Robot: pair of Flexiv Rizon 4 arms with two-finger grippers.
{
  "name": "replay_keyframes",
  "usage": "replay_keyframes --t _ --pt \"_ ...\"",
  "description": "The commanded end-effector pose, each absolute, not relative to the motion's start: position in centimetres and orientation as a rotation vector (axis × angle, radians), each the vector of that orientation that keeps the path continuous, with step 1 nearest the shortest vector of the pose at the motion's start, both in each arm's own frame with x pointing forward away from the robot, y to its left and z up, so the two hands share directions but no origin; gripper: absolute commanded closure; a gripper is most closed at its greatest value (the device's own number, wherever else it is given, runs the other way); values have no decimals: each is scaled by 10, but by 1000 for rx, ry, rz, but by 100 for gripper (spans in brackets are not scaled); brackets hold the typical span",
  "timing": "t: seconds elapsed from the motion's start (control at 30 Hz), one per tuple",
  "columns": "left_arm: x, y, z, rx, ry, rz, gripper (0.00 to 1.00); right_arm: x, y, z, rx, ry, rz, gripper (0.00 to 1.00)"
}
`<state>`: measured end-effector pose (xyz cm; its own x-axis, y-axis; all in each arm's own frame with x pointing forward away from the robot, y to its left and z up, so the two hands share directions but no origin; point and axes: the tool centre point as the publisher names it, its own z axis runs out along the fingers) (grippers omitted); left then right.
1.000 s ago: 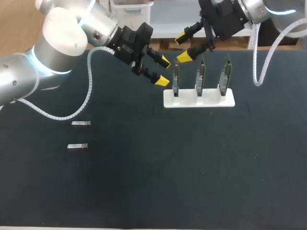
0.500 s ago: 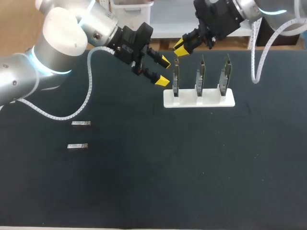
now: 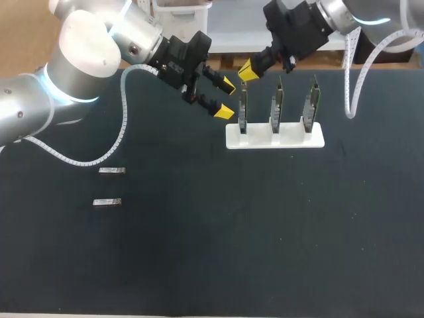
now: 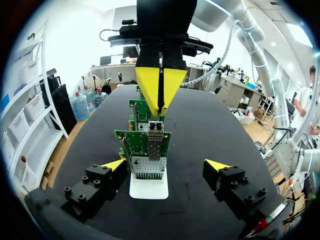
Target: Pick up the optical module with the left hand, and insert it into the network port with the right hand.
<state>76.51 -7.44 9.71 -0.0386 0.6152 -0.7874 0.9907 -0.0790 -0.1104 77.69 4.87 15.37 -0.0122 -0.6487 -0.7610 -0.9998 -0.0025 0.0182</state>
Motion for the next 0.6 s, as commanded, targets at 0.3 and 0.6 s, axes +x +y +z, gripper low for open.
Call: replay_keyframes --t 0.3,0.6 --pt "767 -75 97 1739 1694 -968 0 781 52 148 -1703 1728 807 100" --pt "767 -75 97 1739 1694 -968 0 785 52 145 -1698 1736 802 100"
